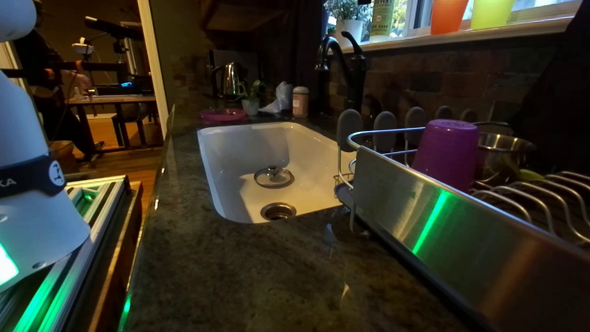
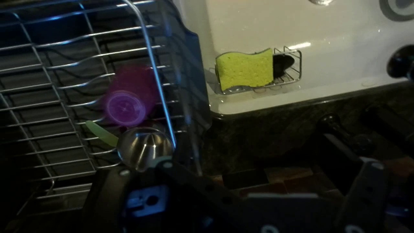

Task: Put the yellow knife in the utensil holder

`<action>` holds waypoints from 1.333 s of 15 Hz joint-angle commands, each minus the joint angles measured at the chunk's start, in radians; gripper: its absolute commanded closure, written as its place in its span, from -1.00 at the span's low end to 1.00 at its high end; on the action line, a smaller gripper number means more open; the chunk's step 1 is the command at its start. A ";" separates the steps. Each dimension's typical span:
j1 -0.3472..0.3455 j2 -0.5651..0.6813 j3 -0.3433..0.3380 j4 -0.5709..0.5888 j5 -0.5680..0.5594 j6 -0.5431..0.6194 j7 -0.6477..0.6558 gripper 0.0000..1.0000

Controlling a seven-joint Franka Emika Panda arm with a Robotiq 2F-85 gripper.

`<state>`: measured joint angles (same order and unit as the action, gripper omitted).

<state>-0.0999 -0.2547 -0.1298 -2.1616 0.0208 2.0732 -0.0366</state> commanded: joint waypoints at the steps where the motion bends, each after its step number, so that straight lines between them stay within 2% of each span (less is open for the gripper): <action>1: -0.029 0.031 -0.088 0.022 0.021 -0.102 -0.241 -1.00; 3: -0.052 0.041 -0.114 0.045 0.009 -0.117 -0.271 -1.00; 4: -0.046 0.022 -0.093 0.015 0.003 -0.081 -0.227 -1.00; 6: -0.060 0.029 -0.113 0.024 0.003 -0.082 -0.261 -1.00; 20: -0.057 0.037 -0.108 0.034 0.003 -0.083 -0.262 -1.00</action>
<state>-0.1514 -0.2190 -0.2424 -2.1309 0.0227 1.9933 -0.2974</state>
